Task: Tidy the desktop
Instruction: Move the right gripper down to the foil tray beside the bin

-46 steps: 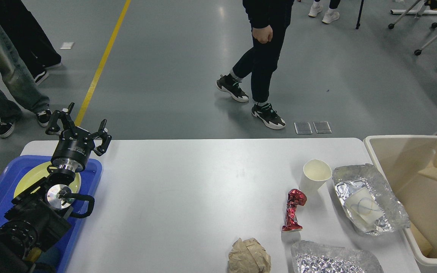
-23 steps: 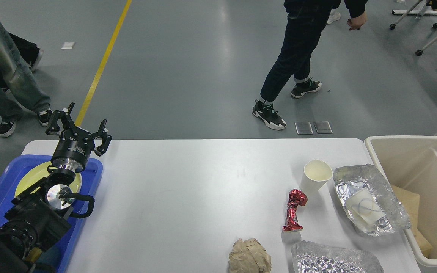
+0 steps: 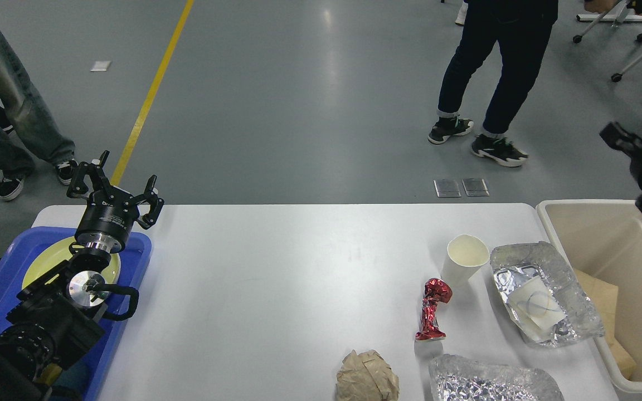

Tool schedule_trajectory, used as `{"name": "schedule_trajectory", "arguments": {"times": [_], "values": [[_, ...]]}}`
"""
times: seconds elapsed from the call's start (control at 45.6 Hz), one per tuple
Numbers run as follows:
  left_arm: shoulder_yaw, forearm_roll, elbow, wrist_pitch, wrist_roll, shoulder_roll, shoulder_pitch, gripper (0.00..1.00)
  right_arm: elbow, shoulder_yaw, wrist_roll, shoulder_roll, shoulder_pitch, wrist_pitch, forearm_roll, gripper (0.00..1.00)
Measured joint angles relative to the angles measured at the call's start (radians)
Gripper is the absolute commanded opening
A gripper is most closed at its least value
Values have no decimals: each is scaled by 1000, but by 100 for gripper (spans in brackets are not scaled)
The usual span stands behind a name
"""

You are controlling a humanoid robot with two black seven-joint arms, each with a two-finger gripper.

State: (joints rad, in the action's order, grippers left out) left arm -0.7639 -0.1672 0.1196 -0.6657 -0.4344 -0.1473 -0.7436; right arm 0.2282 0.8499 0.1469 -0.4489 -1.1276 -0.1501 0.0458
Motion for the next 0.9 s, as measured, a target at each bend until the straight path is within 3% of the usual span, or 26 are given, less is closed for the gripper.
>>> {"name": "schedule_trajectory", "arguments": {"times": [0.241,0.438,0.46,0.723,0.899], "values": [[0,0,0,0,0,0,-1,96,429,23,2,-8,-444,258,7,100],[0,0,0,-1,0,0,-1,96,816,22,2,38,-689,321,24,100],[0,0,0,-1,0,0,-1,96,925,22,-1,66,-736,332,51,100],[0,0,0,-1,0,0,0,96,1333,40,-14,154,-812,340,208,100],[0,0,0,-1,0,0,0,96,1409,64,-23,192,-805,329,212,100]]}}
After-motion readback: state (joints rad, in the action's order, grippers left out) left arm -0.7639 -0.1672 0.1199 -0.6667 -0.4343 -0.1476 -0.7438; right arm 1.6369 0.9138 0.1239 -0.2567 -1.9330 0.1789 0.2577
